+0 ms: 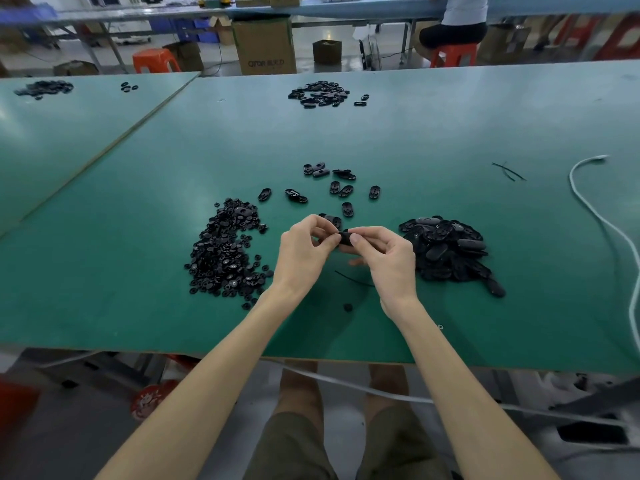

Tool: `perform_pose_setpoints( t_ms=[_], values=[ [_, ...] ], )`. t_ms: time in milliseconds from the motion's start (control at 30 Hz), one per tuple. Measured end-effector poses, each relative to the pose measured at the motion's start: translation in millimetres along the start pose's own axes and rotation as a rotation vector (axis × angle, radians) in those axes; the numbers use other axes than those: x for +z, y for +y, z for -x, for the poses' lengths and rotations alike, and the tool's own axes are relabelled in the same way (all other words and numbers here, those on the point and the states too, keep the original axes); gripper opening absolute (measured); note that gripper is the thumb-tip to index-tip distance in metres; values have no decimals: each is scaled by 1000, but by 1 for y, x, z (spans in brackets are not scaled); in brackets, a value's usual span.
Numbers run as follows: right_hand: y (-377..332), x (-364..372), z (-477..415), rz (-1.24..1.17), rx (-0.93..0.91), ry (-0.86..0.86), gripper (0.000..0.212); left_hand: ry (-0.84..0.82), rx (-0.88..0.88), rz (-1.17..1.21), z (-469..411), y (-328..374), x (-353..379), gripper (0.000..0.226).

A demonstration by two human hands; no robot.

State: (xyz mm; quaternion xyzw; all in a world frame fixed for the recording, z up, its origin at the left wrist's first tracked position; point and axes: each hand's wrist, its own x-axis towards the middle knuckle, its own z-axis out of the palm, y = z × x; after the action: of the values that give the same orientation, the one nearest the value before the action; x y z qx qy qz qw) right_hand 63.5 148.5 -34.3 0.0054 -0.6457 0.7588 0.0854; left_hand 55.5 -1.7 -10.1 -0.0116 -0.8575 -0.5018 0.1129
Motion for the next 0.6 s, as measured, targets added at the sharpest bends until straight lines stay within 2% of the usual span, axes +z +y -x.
perform_pose_setpoints(
  t_ms=[267,600],
  values=[
    [1,1,-1,2,-12,-1,9,-59,-19,105,-3,-4,-1,14],
    [-1,1,0,2,-15,-16,12,-19,29,-18,-3,-6,4,9]
  ],
)
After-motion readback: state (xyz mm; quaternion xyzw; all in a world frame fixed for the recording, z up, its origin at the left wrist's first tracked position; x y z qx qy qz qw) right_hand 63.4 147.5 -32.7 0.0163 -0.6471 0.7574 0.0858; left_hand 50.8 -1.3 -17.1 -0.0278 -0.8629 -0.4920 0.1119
